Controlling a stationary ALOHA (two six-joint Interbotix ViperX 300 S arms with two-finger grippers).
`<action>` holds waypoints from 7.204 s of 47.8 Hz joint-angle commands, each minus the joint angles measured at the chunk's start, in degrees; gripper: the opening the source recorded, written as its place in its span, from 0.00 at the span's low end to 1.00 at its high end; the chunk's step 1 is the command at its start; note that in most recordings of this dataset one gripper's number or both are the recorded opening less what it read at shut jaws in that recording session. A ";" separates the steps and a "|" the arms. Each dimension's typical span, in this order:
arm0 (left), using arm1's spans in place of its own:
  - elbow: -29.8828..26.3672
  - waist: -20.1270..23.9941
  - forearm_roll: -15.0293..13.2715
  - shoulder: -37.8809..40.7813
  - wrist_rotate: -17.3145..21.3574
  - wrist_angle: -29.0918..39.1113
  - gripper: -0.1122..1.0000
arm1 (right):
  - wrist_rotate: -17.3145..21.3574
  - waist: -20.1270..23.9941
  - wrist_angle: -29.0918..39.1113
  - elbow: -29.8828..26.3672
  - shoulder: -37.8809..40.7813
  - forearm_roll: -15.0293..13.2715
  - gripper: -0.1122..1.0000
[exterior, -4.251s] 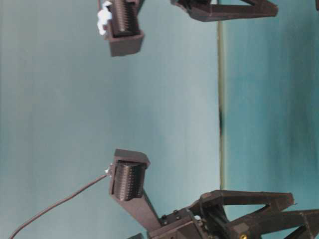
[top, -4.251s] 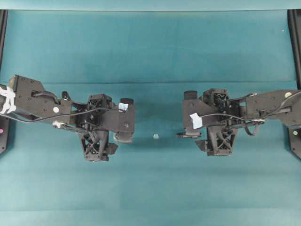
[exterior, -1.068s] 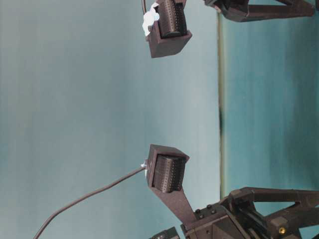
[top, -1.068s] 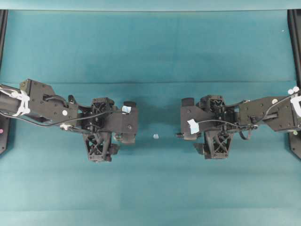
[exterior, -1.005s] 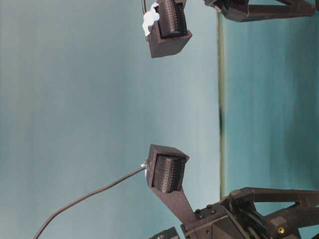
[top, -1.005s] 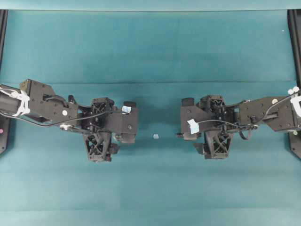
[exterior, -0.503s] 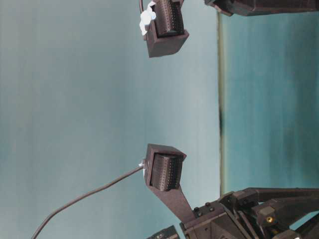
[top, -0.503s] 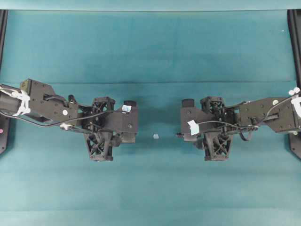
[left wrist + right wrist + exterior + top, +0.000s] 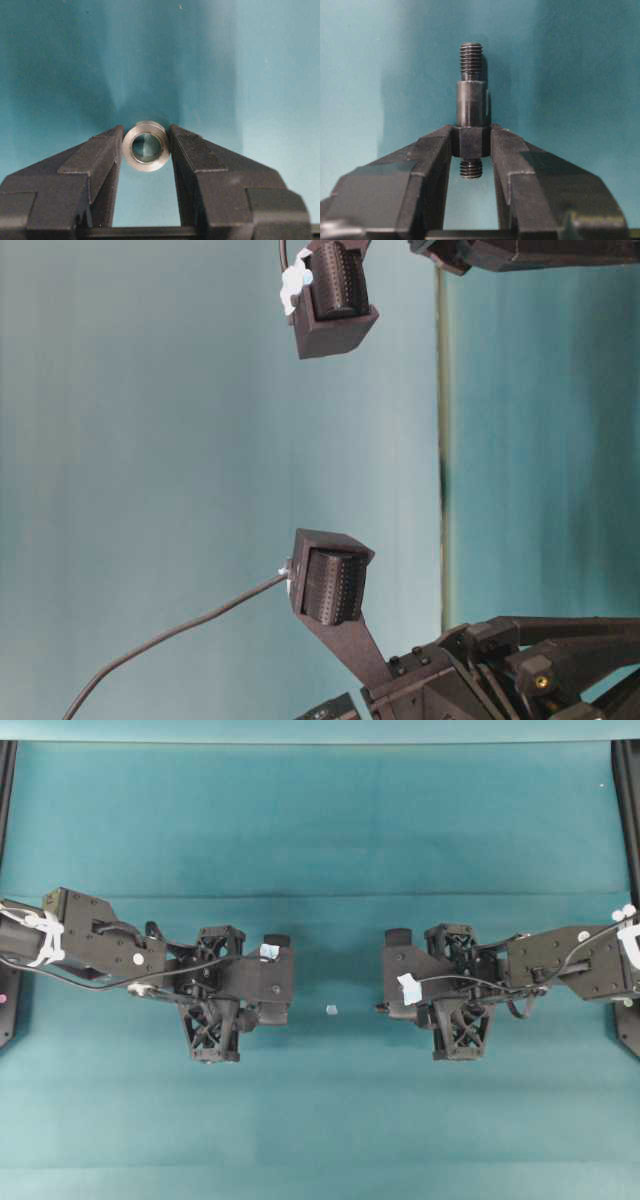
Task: Insert the washer onto the shaft with both hands.
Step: 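Close left gripper on washer and right gripper on shaft collar, then lift both parts and bring them toward each other mid-air, then align the washer hole with the shaft's upper threaded end, then push the washer with the left gripper down the shaft to the collar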
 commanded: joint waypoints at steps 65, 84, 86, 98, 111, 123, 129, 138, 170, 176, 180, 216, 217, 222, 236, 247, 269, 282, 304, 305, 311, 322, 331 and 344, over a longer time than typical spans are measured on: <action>9.76 0.70 0.09 -19.69 -0.62 -17.14 0.43 | 1.05 -1.32 -5.80 1.23 -11.34 1.32 0.10; 13.62 0.62 0.09 -22.94 -4.75 -28.39 0.43 | 1.32 -1.23 -17.67 4.22 -13.80 2.99 0.10; 13.45 0.62 0.09 -22.94 -4.75 -28.56 0.43 | 1.85 -1.23 -18.46 4.39 -13.89 2.99 0.10; 13.27 0.70 0.09 -22.85 -4.66 -31.20 0.43 | 4.92 -1.05 -20.04 4.48 -13.97 3.08 0.10; 13.18 1.49 0.09 -22.68 -4.66 -33.13 0.43 | 4.92 -0.97 -21.53 4.75 -13.80 2.99 0.10; 12.92 1.58 0.09 -21.36 -4.92 -35.24 0.43 | 5.01 -0.70 -26.81 7.38 -12.30 3.08 0.10; 11.78 1.58 0.09 -19.78 -4.92 -36.74 0.43 | 5.10 -0.35 -30.50 8.26 -12.04 3.08 0.10; 9.58 1.14 0.09 -16.87 -4.92 -36.83 0.43 | 5.19 0.00 -33.05 8.61 -11.78 3.08 0.10; 9.05 -0.44 0.09 -9.40 -10.81 -45.35 0.43 | 10.28 2.20 -42.28 9.32 -6.33 3.08 0.10; 8.53 -0.70 0.09 -8.53 -11.16 -46.23 0.43 | 10.28 2.20 -42.80 9.49 -6.24 3.08 0.10; 8.26 -0.62 0.09 -8.26 -11.16 -46.93 0.43 | 10.46 2.20 -43.59 9.49 -6.06 3.08 0.10; 7.38 -0.53 0.09 -7.82 -11.16 -47.55 0.43 | 10.55 1.67 -49.22 8.00 -3.96 3.78 0.10; 7.38 -0.53 0.09 -7.73 -11.16 -47.55 0.43 | 10.55 1.67 -49.22 8.00 -3.87 3.78 0.10; 7.47 -0.53 0.09 -7.73 -11.25 -47.46 0.43 | 10.55 1.67 -49.31 8.00 -3.96 3.78 0.10; 7.56 -0.53 0.09 -6.94 -11.25 -47.46 0.43 | 10.55 1.67 -50.01 7.91 -3.87 3.78 0.10; 7.47 -0.44 0.09 -6.68 -11.25 -47.55 0.43 | 10.63 1.76 -50.19 7.82 -3.87 3.78 0.10; 7.12 0.09 0.09 -6.33 -11.25 -47.55 0.43 | 10.63 2.20 -50.19 7.56 -3.69 3.78 0.10; 7.03 0.44 0.09 -6.42 -11.25 -47.29 0.43 | 10.63 2.29 -50.19 7.56 -3.69 3.78 0.10; 4.31 0.26 0.09 -5.01 -11.07 -44.65 0.43 | 10.46 2.29 -51.33 7.03 -3.52 3.78 0.10; 4.13 0.26 0.09 -4.92 -10.99 -44.47 0.43 | 10.46 2.29 -51.33 7.03 -3.52 3.78 0.10; 2.99 0.09 0.09 -4.22 -10.63 -43.33 0.43 | 10.46 2.20 -51.33 6.86 -3.34 3.78 0.10; 1.93 -0.79 0.09 -3.69 -10.46 -39.55 0.43 | 10.37 1.76 -51.33 6.86 -3.34 3.78 0.10; 2.37 -1.32 0.09 -3.96 -10.55 -38.58 0.43 | 10.28 1.23 -51.50 6.86 -3.34 3.78 0.10; 1.32 -1.05 0.09 -4.04 -10.46 -38.58 0.43 | 10.20 0.97 -51.33 6.77 -3.08 3.78 0.10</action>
